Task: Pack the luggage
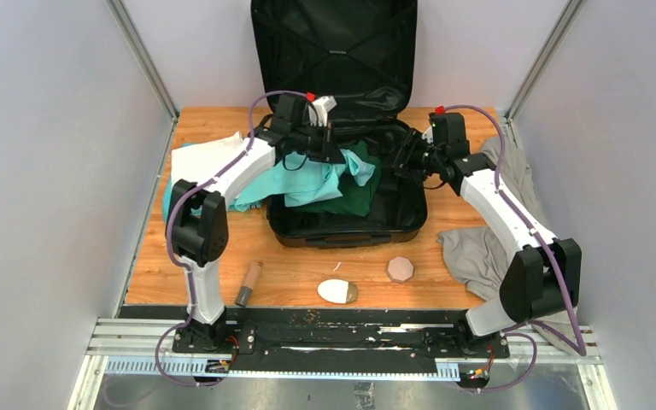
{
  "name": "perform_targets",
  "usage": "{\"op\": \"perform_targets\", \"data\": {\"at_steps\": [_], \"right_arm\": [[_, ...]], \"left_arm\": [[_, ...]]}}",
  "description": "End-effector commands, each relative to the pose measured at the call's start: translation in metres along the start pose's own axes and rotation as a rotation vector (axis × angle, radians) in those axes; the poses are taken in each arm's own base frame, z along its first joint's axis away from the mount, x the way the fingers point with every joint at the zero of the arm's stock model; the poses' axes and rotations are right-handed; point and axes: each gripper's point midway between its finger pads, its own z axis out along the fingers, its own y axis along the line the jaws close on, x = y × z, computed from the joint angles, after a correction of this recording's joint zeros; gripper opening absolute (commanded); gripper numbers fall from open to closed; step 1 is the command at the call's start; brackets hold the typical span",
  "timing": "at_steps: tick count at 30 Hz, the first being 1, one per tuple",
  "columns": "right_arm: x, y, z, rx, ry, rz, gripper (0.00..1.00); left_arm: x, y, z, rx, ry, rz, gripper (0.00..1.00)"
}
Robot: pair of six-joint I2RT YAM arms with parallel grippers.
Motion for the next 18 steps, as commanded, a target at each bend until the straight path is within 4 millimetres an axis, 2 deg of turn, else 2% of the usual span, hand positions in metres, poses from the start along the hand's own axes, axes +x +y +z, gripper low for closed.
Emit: {"op": "perform_targets", "data": {"at_steps": [1, 2, 4, 8, 10, 12, 18], "right_arm": [[0.0, -0.008, -0.007, 0.0, 0.001, 0.025, 0.55], [0.001, -0.01, -0.006, 0.004, 0.004, 0.03, 0.55], [0.001, -0.012, -0.004, 0.011, 0.006, 0.034, 0.55], [0.001, -0.011, 0.002, 0.008, 0.022, 0.046, 0.56], [0.0, -0.011, 0.004, 0.006, 0.025, 0.051, 0.57], [-0.001, -0.01, 0.003, 0.003, 0.023, 0.051, 0.57], [-0.005, -0.002, -0.007, -0.008, -0.002, 0.048, 0.57]], "left_arm": [[-0.034, -0.024, 0.01, 0.031, -0.106, 0.05, 0.0], [-0.04, -0.032, 0.011, 0.039, -0.12, 0.069, 0.0], [-0.035, -0.041, 0.021, 0.056, -0.098, 0.086, 0.0], [0.008, -0.042, 0.043, 0.066, 0.027, 0.094, 0.0], [0.015, -0.041, 0.044, 0.064, 0.036, 0.099, 0.0], [0.001, -0.047, 0.038, 0.059, -0.009, 0.135, 0.0], [-0.098, -0.104, -0.009, 0.083, -0.227, 0.302, 0.0]]}}
